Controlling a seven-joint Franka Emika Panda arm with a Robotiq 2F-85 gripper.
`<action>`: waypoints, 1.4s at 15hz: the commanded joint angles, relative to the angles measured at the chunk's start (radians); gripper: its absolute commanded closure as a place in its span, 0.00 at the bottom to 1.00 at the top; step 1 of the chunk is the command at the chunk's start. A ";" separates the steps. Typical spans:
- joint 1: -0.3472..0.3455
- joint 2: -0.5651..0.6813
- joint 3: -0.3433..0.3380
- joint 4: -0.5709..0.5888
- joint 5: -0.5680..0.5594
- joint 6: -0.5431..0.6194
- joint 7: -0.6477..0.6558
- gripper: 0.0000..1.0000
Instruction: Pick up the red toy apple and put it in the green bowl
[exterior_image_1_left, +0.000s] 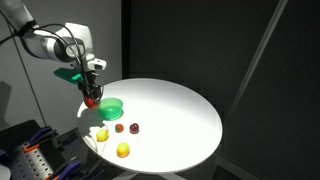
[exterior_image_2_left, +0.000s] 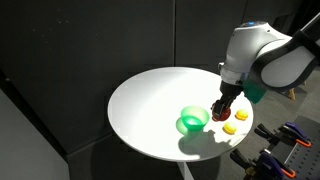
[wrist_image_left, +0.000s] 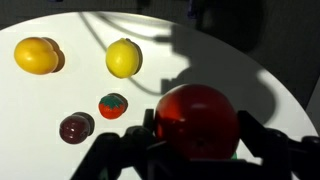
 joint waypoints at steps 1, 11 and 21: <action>-0.016 -0.002 0.016 0.000 0.003 -0.003 -0.003 0.18; -0.027 0.008 0.009 0.037 -0.007 -0.015 0.000 0.43; -0.026 0.089 0.006 0.160 0.007 -0.042 -0.041 0.43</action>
